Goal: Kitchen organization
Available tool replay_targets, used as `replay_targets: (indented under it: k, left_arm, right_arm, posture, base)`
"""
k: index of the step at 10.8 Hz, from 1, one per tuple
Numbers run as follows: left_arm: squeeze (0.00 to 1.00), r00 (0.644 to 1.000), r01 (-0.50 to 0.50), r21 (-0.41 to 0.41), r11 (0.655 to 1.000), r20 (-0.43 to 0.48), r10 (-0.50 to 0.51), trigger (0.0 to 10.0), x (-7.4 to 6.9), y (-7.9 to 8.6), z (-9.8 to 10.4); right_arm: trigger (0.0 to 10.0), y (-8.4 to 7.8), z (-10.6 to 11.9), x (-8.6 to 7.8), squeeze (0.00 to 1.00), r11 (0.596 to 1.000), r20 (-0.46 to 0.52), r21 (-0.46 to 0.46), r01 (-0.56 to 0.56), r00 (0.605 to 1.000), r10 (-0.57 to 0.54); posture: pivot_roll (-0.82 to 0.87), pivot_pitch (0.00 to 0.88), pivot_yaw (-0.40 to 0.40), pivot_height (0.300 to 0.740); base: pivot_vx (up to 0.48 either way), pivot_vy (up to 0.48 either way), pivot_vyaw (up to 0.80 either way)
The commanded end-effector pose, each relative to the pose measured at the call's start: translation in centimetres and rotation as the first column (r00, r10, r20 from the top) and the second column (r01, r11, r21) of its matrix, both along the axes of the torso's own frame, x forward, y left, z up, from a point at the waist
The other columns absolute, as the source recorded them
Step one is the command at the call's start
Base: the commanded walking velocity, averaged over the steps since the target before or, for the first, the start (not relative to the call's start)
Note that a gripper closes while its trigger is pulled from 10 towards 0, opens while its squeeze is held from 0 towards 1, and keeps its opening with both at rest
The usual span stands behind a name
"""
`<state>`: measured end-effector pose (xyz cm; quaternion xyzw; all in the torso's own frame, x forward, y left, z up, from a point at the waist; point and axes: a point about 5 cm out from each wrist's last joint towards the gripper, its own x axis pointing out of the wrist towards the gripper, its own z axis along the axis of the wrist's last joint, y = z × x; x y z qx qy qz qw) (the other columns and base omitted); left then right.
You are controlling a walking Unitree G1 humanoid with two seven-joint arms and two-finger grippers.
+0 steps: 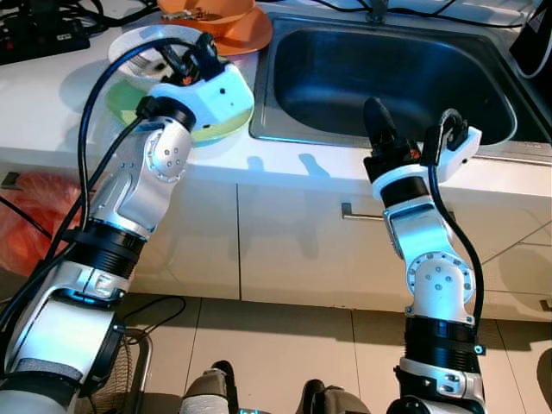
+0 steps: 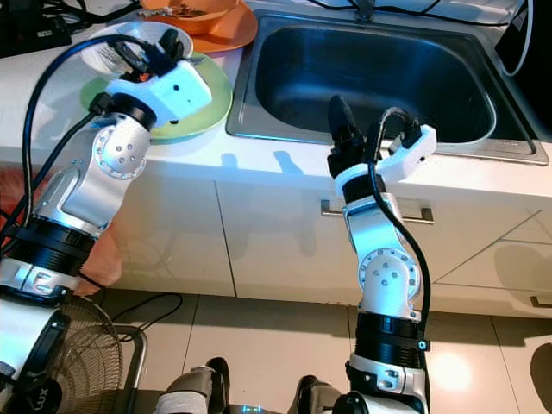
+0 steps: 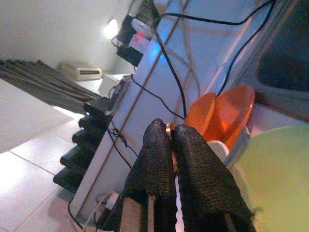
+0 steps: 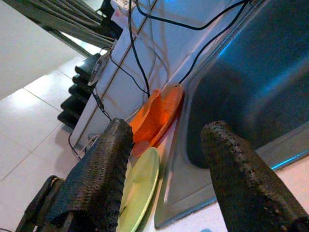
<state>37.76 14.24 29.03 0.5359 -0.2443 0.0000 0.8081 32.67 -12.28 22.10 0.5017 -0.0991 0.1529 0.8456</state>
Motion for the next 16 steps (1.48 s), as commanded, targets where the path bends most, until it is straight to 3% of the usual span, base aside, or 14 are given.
replay_targets:
  k: [1,2,3,5,9,10,13,16]
  left_arm:
    - [0.00,0.998,0.016,-0.020,1.000,0.059,-0.014,10.0,-0.4,-0.4,1.6]
    - [0.00,0.999,0.012,-0.065,0.998,0.035,-0.010,10.0,-0.3,-0.2,1.6]
    - [0.00,0.999,0.029,-0.173,0.984,-0.014,-0.032,10.0,-0.2,0.1,1.4]
    - [0.00,0.994,0.041,-0.188,0.981,-0.096,-0.060,10.0,0.0,0.1,0.2]
    - [0.00,0.991,0.073,-0.320,0.945,-0.083,-0.105,10.0,-0.3,0.5,1.3]
    - [0.00,0.997,0.056,-0.323,0.945,-0.029,-0.070,0.0,-0.7,1.2,2.4]
    - [0.00,0.999,0.048,-0.322,0.946,0.033,-0.040,0.0,-1.1,1.7,4.0]
    - [0.00,0.997,0.076,-0.406,0.911,0.000,-0.083,0.0,-1.1,1.7,3.9]
  right_arm:
    - [10.0,-0.2,0.3,0.2,0.00,1.000,0.007,0.020,0.009,1.000,-0.009]
    - [10.0,-0.1,0.3,0.2,0.00,1.000,0.006,0.018,0.007,1.000,-0.007]
    - [10.0,-0.1,0.3,0.2,0.00,1.000,0.009,0.019,0.005,1.000,-0.006]
    - [10.0,-0.1,0.4,0.2,0.00,1.000,0.009,0.017,0.003,1.000,-0.003]
    - [10.0,-0.1,0.4,0.3,0.00,1.000,0.009,0.013,-0.001,1.000,0.001]
    - [10.0,-0.1,0.4,0.2,0.00,1.000,0.007,0.014,-0.002,1.000,0.002]
    - [10.0,-0.1,0.4,0.3,0.00,1.000,0.004,0.014,-0.003,1.000,0.003]
    - [10.0,-0.1,0.4,0.3,0.00,1.000,0.004,0.011,-0.007,1.000,0.007]
  posture:
    - [0.10,0.163,-0.060,0.740]
    - [0.10,0.161,-0.060,0.740]
    - [0.10,0.159,-0.063,0.740]
    - [0.10,0.157,-0.064,0.740]
    - [0.10,0.154,-0.070,0.740]
    - [0.10,0.158,-0.073,0.740]
    - [0.11,0.162,-0.077,0.740]
    - [0.11,0.165,-0.080,0.740]
  base:
    - [0.000,0.000,0.00]
    - [0.000,0.000,0.00]
    - [0.000,0.000,0.00]
    - [0.000,0.000,0.00]
    - [0.000,0.000,0.00]
    - [0.000,0.000,0.00]
    - [0.000,0.000,0.00]
    - [0.000,0.000,0.00]
